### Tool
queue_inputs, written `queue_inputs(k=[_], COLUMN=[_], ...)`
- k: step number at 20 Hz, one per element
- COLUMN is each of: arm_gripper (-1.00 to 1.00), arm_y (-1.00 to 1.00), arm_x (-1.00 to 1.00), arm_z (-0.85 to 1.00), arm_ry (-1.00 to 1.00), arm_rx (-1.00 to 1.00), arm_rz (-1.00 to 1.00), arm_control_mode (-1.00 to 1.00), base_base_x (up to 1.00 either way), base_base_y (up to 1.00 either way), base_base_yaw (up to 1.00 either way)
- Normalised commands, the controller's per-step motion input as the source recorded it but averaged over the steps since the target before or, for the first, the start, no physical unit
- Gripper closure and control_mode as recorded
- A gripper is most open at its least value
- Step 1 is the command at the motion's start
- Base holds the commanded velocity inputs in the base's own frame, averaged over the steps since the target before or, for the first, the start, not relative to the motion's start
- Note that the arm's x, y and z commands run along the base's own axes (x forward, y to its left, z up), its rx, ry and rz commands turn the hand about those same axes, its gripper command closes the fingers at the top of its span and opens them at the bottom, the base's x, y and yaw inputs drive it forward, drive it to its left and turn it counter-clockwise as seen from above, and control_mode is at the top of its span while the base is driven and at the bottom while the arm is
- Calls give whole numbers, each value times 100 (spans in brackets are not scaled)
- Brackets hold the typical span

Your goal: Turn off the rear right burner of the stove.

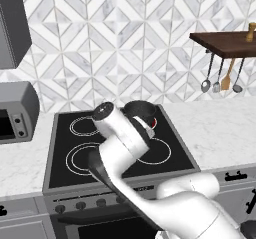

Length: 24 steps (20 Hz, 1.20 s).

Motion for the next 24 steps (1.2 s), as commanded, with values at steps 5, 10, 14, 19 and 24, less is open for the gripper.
queue_inputs(k=[5, 10, 14, 19, 24], arm_gripper=[-100, -100, -100, -100, -100], arm_y=[100, 73, 48, 8, 0], arm_x=[-25, -15, 0, 13, 7], arm_z=[-63, -74, -84, -70, -44], arm_ry=[0, 0, 0, -1, -11], arm_rx=[-31, -30, -30, -17, -12], arm_rz=[19, 15, 7, 0, 0], arm_control_mode=[-100, -100, -100, -100, -100], base_base_x=[0, 0, 0, 0, 0], base_base_y=[0, 0, 0, 0, 0], base_base_yaw=[0, 0, 0, 0, 0])
